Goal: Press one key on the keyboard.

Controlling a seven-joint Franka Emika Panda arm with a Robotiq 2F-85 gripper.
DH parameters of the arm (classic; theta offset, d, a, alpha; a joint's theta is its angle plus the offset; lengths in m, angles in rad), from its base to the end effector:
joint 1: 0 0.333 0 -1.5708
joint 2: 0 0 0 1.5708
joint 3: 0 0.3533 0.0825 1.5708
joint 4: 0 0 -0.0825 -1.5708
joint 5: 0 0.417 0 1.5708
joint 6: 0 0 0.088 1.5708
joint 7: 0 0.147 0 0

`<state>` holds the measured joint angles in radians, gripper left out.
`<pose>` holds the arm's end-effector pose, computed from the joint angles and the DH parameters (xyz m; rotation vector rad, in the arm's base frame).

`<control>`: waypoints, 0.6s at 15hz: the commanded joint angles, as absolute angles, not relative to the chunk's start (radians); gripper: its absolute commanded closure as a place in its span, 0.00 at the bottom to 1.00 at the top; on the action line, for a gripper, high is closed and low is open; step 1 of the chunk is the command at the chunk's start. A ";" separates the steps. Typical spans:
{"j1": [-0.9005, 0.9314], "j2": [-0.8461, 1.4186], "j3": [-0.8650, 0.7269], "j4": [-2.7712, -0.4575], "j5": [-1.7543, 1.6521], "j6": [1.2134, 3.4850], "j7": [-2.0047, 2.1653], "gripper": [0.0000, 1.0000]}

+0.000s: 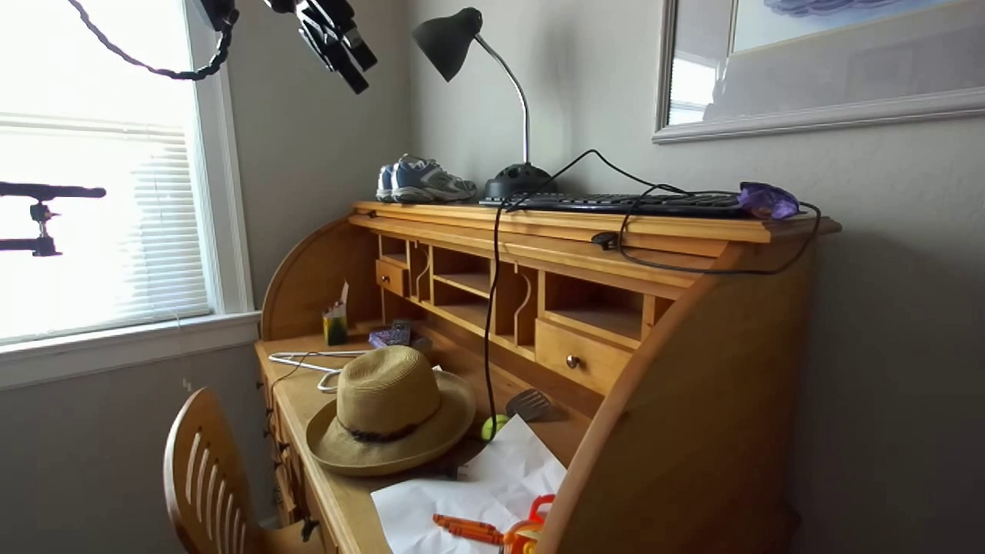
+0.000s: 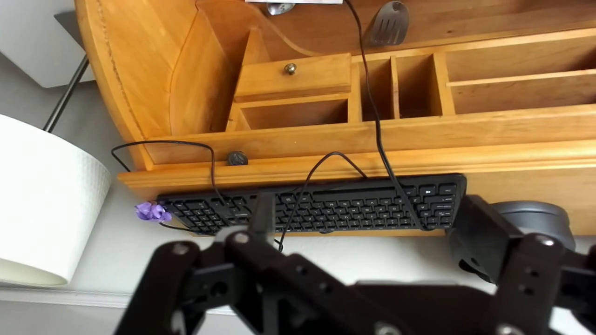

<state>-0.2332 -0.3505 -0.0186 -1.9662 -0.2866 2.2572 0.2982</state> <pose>0.5137 -0.1508 0.6939 2.6784 -0.6023 0.9195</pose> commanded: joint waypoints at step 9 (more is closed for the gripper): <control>-0.221 -0.314 -0.033 -1.924 -0.289 2.261 0.286 0.00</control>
<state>-0.2332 -0.3491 -0.0195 -1.9640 -0.2866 2.2571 0.2979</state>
